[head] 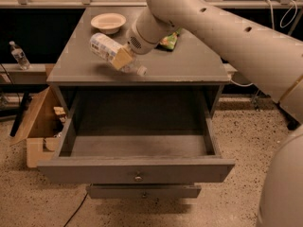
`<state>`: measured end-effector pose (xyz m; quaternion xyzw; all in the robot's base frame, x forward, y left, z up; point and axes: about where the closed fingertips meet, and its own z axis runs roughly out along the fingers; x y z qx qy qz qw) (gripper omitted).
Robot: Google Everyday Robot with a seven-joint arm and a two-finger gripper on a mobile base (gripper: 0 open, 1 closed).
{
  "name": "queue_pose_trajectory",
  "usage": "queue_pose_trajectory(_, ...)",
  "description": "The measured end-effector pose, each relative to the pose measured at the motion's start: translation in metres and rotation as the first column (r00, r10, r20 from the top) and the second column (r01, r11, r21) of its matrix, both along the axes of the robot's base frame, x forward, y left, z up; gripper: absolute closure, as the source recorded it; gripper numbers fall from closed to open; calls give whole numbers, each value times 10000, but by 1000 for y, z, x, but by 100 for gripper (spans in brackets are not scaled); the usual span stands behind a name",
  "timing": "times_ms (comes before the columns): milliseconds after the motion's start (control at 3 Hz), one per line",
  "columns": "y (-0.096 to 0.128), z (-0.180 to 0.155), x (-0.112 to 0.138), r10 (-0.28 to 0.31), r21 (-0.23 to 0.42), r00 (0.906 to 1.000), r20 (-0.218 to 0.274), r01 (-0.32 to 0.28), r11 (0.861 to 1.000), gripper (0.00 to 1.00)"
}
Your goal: Place blue plastic bottle into top drawer
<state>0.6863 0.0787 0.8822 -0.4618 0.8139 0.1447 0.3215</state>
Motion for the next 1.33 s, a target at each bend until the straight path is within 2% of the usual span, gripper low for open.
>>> queue_pose_trajectory(333, -4, -5, -22, 917, -371, 9958, -60, -918, 9951, 100)
queue_pose_trajectory(667, -19, 1, -66, 1707, -670, 9853, 15, -1702, 9831, 100)
queue_pose_trajectory(1000, -41, -2, -110, 2047, -676, 9788, 110, -2035, 9767, 100)
queue_pose_trajectory(1333, -65, -15, -142, 1751, -392, 9843, 219, -1742, 9839, 100)
